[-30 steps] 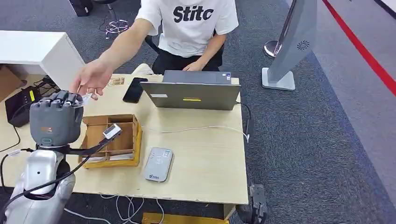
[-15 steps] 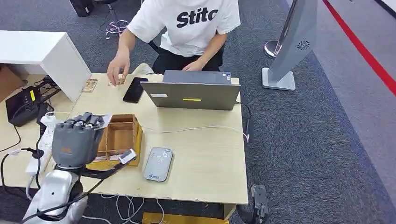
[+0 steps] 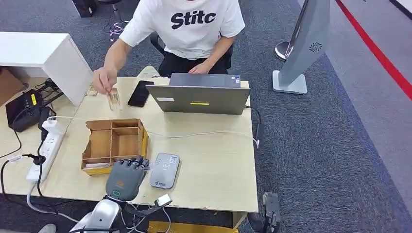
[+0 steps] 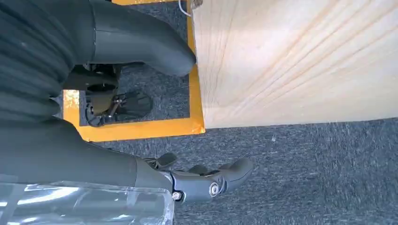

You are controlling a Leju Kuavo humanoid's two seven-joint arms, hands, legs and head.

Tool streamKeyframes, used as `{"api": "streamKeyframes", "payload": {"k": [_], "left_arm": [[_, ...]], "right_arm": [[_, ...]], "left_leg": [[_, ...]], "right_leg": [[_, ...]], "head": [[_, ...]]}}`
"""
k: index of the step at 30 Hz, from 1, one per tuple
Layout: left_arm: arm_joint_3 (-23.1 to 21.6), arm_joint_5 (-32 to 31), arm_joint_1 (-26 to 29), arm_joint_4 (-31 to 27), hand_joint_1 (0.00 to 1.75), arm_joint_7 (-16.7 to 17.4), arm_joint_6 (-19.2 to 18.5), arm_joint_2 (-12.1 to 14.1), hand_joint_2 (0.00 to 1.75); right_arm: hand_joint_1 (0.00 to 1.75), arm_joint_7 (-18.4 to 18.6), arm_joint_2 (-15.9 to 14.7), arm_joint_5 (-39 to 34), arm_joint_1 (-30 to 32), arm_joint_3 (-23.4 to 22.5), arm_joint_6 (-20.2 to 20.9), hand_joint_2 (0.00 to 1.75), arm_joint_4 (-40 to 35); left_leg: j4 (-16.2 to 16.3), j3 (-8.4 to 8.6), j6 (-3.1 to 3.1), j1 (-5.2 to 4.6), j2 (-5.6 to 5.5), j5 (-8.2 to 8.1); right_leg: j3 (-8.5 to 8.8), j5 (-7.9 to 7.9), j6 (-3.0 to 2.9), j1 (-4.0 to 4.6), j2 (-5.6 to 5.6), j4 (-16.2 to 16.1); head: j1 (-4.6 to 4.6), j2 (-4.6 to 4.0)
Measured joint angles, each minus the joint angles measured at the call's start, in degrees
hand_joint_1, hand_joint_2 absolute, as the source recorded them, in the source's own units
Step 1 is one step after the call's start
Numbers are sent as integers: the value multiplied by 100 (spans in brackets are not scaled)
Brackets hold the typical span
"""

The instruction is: Pass the card to the sensor for recognition and then transmit it.

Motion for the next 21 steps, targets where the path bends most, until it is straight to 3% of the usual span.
{"api": "streamKeyframes", "payload": {"k": [4,11,21], "left_arm": [[-73,0,-119,210,175,-232,105,-109,175],[-55,2,-156,621,175,-497,-419,-430,175],[122,0,-169,999,175,-606,-602,-518,175]], "right_arm": [[0,33,-2,-70,-3,79,-2,175,11],[0,44,-13,-111,-23,149,0,175,48],[0,46,-55,-136,-32,214,0,175,79]], "left_leg": [[0,1,0,0,1,0],[0,0,0,0,2,0],[0,1,0,0,0,0]], "right_leg": [[1,1,0,0,0,0],[-1,1,0,0,1,0],[4,1,0,0,-1,0]], "head": [[0,0],[-2,0],[-2,0]]}}
